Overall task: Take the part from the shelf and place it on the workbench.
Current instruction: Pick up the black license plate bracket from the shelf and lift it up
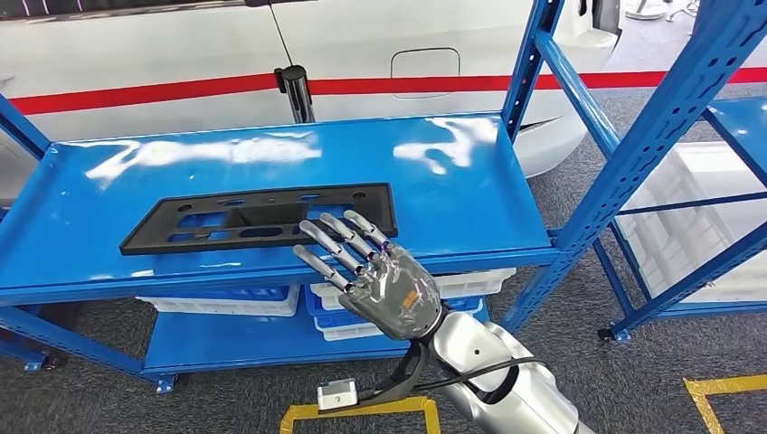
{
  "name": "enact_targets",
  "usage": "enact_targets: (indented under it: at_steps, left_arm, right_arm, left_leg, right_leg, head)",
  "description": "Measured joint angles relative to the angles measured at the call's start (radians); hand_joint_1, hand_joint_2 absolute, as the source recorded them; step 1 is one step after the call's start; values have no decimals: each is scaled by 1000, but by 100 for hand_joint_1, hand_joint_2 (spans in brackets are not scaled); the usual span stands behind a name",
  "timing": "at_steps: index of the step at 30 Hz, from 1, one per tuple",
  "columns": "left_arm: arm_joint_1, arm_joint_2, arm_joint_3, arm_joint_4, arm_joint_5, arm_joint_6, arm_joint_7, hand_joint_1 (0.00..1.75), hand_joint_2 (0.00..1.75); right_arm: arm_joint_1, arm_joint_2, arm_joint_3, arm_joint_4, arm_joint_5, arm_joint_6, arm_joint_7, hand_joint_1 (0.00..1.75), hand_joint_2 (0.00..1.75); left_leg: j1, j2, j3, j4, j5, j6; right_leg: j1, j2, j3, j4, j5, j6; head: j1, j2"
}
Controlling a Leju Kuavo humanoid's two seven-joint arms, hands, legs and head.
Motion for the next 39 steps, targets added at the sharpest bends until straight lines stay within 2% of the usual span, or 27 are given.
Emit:
enact_targets:
  at_steps: [1, 2, 3, 5, 6, 7, 9, 11, 12, 13, 15, 16, 17, 18, 19, 20, 21, 22, 23, 24, 25, 28, 30, 35, 39]
  left_arm:
    - [1, 0, 0, 0, 0, 0, 0, 0, 0]
    - [1, 0, 0, 0, 0, 0, 0, 0, 0]
    - [2, 0, 0, 0, 0, 0, 0, 0, 0]
    - [2, 0, 0, 0, 0, 0, 0, 0, 0]
    - [1, 1, 0, 0, 0, 1, 0, 0, 0]
    - [1, 1, 0, 0, 0, 1, 0, 0, 0]
    - [0, 2, 0, 0, 0, 1, 0, 0, 0]
    - [0, 1, 0, 0, 0, 1, 0, 0, 0]
    - [0, 1, 0, 0, 0, 1, 0, 0, 0]
    - [0, 0, 0, 0, 0, 1, 0, 0, 0]
    - [0, -1, 0, 0, 0, 1, -1, 0, 0]
    - [0, -1, 0, 0, 0, 1, -1, 0, 0]
    - [0, -1, 0, 0, 0, 1, -1, 0, 0]
    - [0, -1, 0, 0, 0, 1, 0, 0, 0]
    - [0, -1, 0, 0, 0, 1, 0, 0, 0]
    - [1, -2, 0, 0, 0, 1, 0, 0, 0]
    - [0, -2, 0, 0, 0, 2, 0, 0, 0]
    - [0, -2, 0, 0, 0, 5, 1, 0, 0]
    - [-1, -2, 0, 0, 0, 9, 3, 0, 0]
    - [-2, -2, 0, 0, 0, 15, 6, 0, 0]
    - [-2, -3, 0, 0, 0, 21, 9, 0, 0]
    - [-7, -4, -3, 0, 0, 31, 19, 0, 0]
    - [-12, -5, -6, 0, 0, 34, 25, 0, 0]
    - [-24, -6, -21, 0, 4, 48, 39, 0, 0]
    - [-25, -9, -25, 0, 14, 57, 51, 0, 0]
  right_arm:
    - [2, 0, 0, 0, 0, 0, 0, 0, 175]
    - [4, 0, 0, 0, 0, 0, 0, 0, 175]
    - [5, 0, 0, 0, 0, 0, 0, 0, 175]
    - [5, 0, 1, 0, 0, 0, 0, 0, 175]
    - [5, 0, 1, 0, 0, 0, 0, 0, 175]
    - [6, 0, 1, 0, 0, 0, 0, 0, 175]
    - [7, 0, 1, 0, 0, 0, 0, 0, 175]
    - [8, 0, 0, -1, 0, -1, 0, 0, 175]
    - [9, 0, 0, -2, 0, -1, 0, 0, 175]
    - [9, -1, 0, -3, 0, -1, 0, 0, 175]
    - [13, -2, 0, -4, -1, -2, 0, 0, 175]
    - [16, -3, 0, -4, -1, -2, 0, 0, 175]
    - [20, -5, 0, -4, -1, -2, 0, 0, 175]
    - [21, -6, 0, -4, 0, -2, 0, 0, 175]
    - [22, -6, 0, -4, 0, -2, 0, 0, 175]
    - [22, -6, 0, -4, 0, -2, 0, 0, 175]
    - [22, -6, 1, -4, 0, -2, 0, 0, 175]
    - [22, -5, 1, -4, 1, -2, -1, 0, 175]
    - [22, -3, 2, -4, 0, -1, -3, 0, 175]
    - [21, 0, 4, -4, -3, -1, -8, 0, 175]
    - [19, 5, 8, -4, -9, -1, -14, 0, 175]
    - [7, 26, 32, 0, -38, 2, -34, 0, 175]
    - [-11, 43, 57, 9, -64, 9, -40, 0, 175]
    - [-68, 100, 119, 41, -134, 31, -41, 0, 175]
    - [-86, 128, 157, 51, -197, 49, -41, 0, 175]
  left_leg:
    - [0, 0, -42, 55, -9, -1]
    - [0, 0, -70, 77, 3, 1]
    - [0, 0, -78, 59, 36, 5]
    - [-4, 0, -47, -64, 132, 20]
    - [-8, 1, -23, -127, 163, 27]
    - [-12, 1, -6, -169, 178, 33]
    - [-21, 2, 6, -191, 168, 42]
    - [-21, 1, 22, -206, 168, 50]
    - [-20, 1, 34, -216, 169, 54]
    - [-17, 1, 47, -226, 170, 58]
    - [-15, 1, 60, -232, 163, 65]
    - [-15, 0, 65, -232, 157, 66]
    - [-16, -1, 72, -232, 150, 66]
    - [-15, -3, 81, -232, 143, 65]
    - [-15, -5, 92, -231, 135, 62]
    - [-15, -6, 102, -231, 125, 58]
    - [-18, -7, 110, -228, 114, 52]
    - [-21, -8, 115, -226, 105, 46]
    - [-23, -8, 116, -226, 97, 41]
    - [-24, -8, 116, -224, 92, 38]
    - [-22, -7, 117, -225, 91, 40]
    - [-18, -3, 123, -229, 91, 50]
    - [-17, -1, 127, -238, 89, 50]
    - [-17, 0, 133, -247, 87, 45]
    - [-15, 0, 134, -248, 87, 30]
  right_leg:
    - [2, 0, 5, 0, -5, -3]
    - [5, 2, 11, 0, -11, -4]
    - [6, 3, 19, 0, -17, -4]
    - [8, 6, 37, -1, -32, -1]
    - [12, 7, 45, -1, -39, 3]
    - [14, 8, 50, -3, -46, 8]
    - [15, 8, 57, -7, -54, 19]
    - [15, 6, 60, -8, -61, 29]
    - [17, 4, 52, 8, -69, 31]
    - [18, 2, 32, 47, -83, 31]
    - [15, 1, -51, 180, -120, 28]
    - [13, 1, -97, 242, -132, 30]
    - [12, 1, -129, 274, -128, 36]
    - [11, 1, -141, 267, -107, 46]
    - [9, 1, -132, 220, -70, 57]
    - [6, -1, -110, 148, -26, 67]
    - [5, -3, -86, 81, 13, 71]
    - [4, -5, -67, 32, 38, 68]
    - [3, -5, -57, 7, 50, 61]
    - [3, -5, -53, 2, 52, 52]
    - [2, -3, -53, 1, 52, 47]
    - [5, 1, -51, -1, 50, 42]
    - [7, 1, -51, -1, 46, 37]
    - [10, 1, -49, -1, 42, 30]
    - [12, 1, -48, -1, 41, 29]
  head:
    - [0, 0]
    - [0, 0]
    - [0, 0]
    - [0, 0]
    - [0, 0]
    - [1, 0]
    - [1, 0]
    - [1, 0]
    - [2, 0]
    - [3, 0]
    - [5, 0]
    - [5, 0]
    - [5, 0]
    - [5, 0]
    - [5, 0]
    - [6, 0]
    - [6, 0]
    - [7, 0]
    - [6, 0]
    - [6, 0]
    - [4, 0]
    - [2, 0]
    - [3, 0]
    - [3, 0]
    - [3, 0]
